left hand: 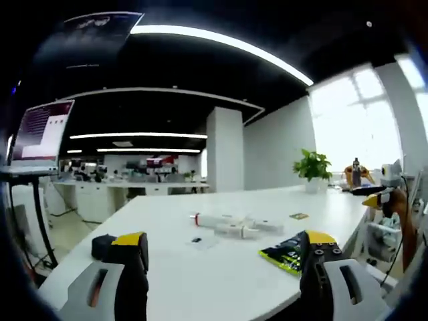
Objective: Arrange the skincare products in the storage area until every visible bottle or jar stands upright without overlapping.
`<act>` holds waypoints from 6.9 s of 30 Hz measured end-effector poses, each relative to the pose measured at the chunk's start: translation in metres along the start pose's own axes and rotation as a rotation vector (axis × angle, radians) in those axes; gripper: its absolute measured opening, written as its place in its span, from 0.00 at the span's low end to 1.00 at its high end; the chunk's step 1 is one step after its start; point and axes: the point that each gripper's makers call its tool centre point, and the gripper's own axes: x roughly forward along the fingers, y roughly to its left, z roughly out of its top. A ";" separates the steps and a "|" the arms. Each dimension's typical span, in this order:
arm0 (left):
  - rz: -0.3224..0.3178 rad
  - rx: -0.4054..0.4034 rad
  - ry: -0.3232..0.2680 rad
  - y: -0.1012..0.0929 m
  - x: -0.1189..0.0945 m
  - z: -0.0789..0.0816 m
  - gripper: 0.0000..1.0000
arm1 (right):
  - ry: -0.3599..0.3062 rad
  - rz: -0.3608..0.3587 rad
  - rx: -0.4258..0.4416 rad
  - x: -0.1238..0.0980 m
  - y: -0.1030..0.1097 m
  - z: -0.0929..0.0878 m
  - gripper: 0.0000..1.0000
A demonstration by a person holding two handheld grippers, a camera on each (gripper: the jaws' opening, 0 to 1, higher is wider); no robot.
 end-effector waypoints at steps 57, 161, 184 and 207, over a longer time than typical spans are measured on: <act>-0.036 -0.011 0.061 0.001 0.016 -0.018 0.94 | -0.058 0.091 0.002 0.031 0.031 0.027 0.87; -0.076 0.003 0.133 -0.008 0.028 -0.038 0.93 | 0.015 0.349 -0.414 0.335 0.001 0.051 1.00; -0.102 0.006 0.167 -0.016 0.035 -0.049 0.93 | 0.398 0.459 -0.816 0.389 0.020 -0.008 1.00; -0.125 0.003 0.192 -0.026 0.042 -0.054 0.93 | 0.662 0.726 -0.778 0.393 0.069 -0.050 0.72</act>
